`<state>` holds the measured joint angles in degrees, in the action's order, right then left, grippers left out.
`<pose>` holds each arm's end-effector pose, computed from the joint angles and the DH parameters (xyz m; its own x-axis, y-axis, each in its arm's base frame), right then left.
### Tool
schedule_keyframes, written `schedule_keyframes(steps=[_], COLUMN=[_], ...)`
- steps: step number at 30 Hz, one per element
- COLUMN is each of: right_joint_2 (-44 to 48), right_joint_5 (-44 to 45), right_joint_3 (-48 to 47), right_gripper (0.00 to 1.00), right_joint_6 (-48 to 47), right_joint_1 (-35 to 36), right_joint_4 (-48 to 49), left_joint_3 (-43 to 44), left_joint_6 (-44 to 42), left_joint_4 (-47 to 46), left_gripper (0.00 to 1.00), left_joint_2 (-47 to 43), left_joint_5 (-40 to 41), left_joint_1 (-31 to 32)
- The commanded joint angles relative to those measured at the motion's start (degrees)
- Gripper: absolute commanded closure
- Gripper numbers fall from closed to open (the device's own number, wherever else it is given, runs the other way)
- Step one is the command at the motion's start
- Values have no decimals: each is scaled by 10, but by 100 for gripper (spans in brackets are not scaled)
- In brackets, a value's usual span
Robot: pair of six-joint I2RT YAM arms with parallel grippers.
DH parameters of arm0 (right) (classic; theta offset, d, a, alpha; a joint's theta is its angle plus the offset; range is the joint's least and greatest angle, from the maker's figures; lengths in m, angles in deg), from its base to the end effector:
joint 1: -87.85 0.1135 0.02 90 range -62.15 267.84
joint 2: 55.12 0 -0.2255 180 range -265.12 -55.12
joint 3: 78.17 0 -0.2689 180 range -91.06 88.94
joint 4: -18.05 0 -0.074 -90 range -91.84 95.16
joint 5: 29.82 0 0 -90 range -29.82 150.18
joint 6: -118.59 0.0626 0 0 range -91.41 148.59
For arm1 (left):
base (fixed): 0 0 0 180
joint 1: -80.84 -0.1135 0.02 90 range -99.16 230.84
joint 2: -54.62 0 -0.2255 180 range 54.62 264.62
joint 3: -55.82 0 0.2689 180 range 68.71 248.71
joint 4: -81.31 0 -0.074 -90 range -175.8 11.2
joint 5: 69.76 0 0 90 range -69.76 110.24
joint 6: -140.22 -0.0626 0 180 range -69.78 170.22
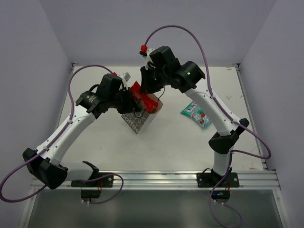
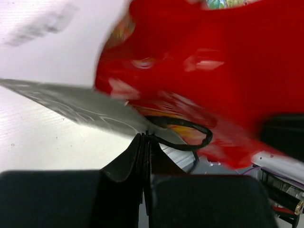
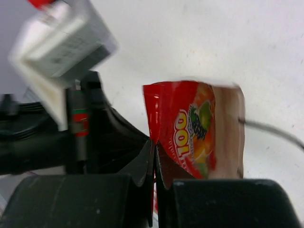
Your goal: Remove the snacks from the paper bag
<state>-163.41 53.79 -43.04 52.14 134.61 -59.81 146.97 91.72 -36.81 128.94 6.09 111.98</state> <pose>0.2752 0.3028 0.3980 -0.7265 -0.1929 -0.6596 -0.5356 0.7603 0.3676 0.2588 -0.1742 0.3131 -0.8839 -0.2166 -0.4145 0.0849 0.7972 -0.5977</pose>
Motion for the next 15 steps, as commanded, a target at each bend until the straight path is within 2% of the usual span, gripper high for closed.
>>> schedule_keyframes(steps=[1,7,15], right_joint_2=[33,61,86], right_joint_5=[18,36,54], right_joint_3=[-98,-56,-75], right_gripper=[100,100,100], right_joint_6=[-8,-4,-7], right_joint_1=[2,2,2], right_joint_4=[19,26,42], left_joint_3=[-6,-22,-32], left_joint_6=[0,2,1], left_joint_4=[1,-7,-2], left_gripper=[100,100,100], left_joint_2=[-17,-28,-32], left_joint_5=[5,8,7], left_joint_1=[-4,-4,-5])
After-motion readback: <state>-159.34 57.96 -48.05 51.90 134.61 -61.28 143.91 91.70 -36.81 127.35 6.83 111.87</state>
